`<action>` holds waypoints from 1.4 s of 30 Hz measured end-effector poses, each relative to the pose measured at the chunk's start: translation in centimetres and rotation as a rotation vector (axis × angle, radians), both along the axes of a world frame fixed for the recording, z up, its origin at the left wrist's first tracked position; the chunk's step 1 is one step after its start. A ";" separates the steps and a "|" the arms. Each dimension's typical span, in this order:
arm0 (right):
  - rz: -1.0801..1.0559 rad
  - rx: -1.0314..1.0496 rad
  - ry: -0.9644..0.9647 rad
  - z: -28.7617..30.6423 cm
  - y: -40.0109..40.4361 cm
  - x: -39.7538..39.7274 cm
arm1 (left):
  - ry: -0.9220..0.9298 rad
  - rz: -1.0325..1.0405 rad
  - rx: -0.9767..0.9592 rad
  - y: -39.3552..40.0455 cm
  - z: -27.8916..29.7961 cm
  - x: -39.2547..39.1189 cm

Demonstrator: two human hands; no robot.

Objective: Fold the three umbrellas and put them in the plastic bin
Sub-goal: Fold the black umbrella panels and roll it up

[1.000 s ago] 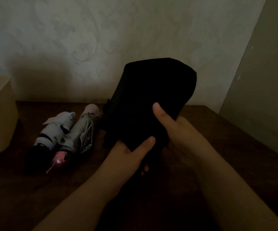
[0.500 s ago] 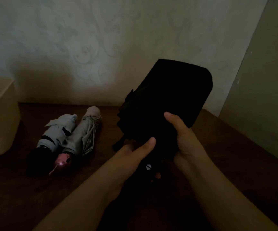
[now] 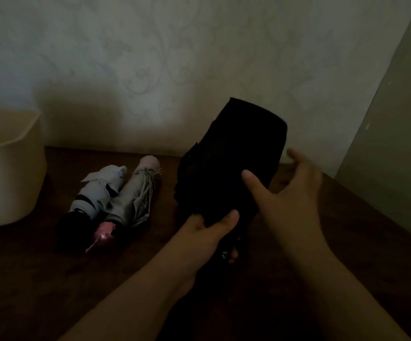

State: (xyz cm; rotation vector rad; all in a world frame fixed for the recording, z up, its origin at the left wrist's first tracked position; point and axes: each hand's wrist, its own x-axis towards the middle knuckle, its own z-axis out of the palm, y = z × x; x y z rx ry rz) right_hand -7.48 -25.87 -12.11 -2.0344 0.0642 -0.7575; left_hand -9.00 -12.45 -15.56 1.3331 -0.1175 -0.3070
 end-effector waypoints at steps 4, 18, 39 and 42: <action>0.211 -0.207 0.101 0.2 1.5 -1.3 | -0.028 0.027 0.013 -0.3 -0.2 -0.1; 0.286 0.085 -0.115 0.0 1.8 -1.1 | -0.070 -0.016 -0.049 -0.2 -0.3 0.3; 0.599 -0.029 -0.092 1.0 0.2 -1.0 | -0.054 -0.067 -0.051 -0.1 -0.4 0.1; 0.257 0.038 -0.255 1.5 -2.3 -0.4 | -0.057 -0.057 -0.043 0.1 0.2 0.1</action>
